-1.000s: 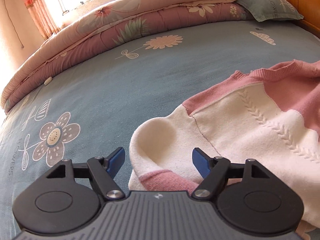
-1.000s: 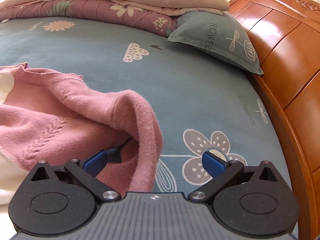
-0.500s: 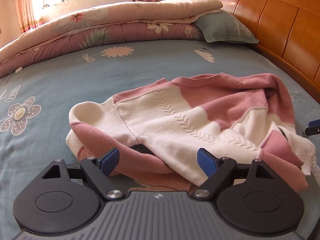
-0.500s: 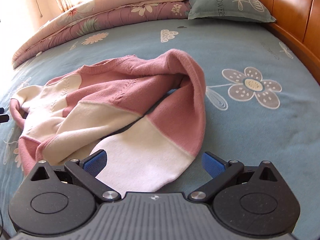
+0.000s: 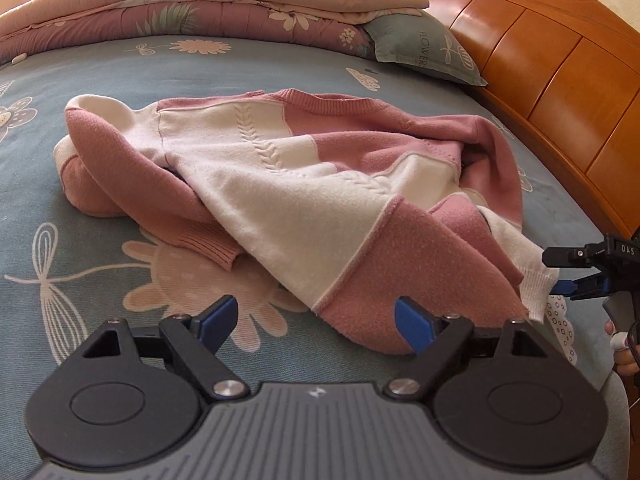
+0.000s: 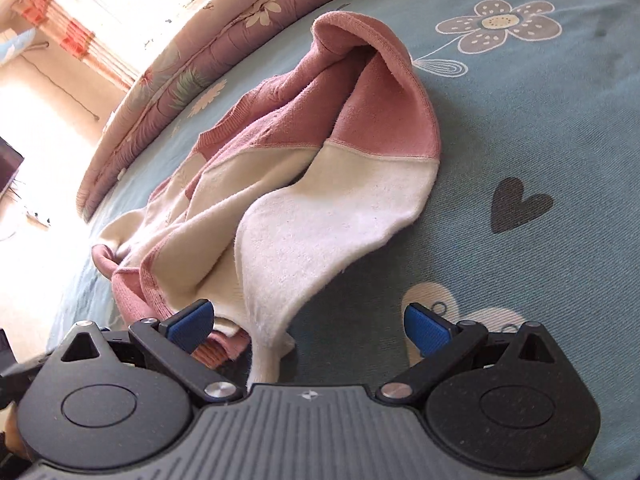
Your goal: Fold clothes
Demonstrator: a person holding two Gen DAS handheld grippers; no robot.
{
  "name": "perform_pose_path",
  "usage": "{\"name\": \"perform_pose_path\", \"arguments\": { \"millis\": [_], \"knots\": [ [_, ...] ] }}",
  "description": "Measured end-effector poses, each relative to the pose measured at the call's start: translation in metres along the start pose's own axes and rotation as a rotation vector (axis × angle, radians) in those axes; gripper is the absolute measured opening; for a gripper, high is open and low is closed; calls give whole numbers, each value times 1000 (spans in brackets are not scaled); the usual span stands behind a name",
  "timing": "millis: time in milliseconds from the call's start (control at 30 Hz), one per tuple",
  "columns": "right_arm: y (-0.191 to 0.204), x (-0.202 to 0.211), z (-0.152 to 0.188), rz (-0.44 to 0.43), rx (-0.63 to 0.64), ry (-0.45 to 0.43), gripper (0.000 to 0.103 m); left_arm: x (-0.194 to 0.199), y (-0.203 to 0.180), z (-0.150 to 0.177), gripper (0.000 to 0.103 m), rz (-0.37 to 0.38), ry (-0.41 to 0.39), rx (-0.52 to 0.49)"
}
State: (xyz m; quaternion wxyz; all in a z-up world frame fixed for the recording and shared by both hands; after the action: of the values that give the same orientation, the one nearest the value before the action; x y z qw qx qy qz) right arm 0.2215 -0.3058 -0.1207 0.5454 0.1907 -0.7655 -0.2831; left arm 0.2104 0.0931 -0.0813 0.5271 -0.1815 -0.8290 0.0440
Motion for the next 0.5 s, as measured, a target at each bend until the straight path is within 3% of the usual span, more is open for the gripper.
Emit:
{"name": "perform_pose_path", "arguments": {
  "millis": [500],
  "knots": [
    [-26, -24, -25, -207, -59, -128, 103, -30, 2, 8, 86, 18, 66, 75]
  ]
}}
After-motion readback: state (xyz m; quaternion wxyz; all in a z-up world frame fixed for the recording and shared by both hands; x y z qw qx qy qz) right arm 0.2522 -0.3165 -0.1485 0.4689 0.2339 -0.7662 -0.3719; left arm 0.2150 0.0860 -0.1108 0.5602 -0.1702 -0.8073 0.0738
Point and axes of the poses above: each gripper's, at about its wrist camera, not at the fingertips, and x roughly against the way its jaws point, y to its left, z to its underside, the point moved 2 cm from there along -x, roughly the way its jaws point, and after that the axes turned 15 degrees about y, right-handed, at the moved point
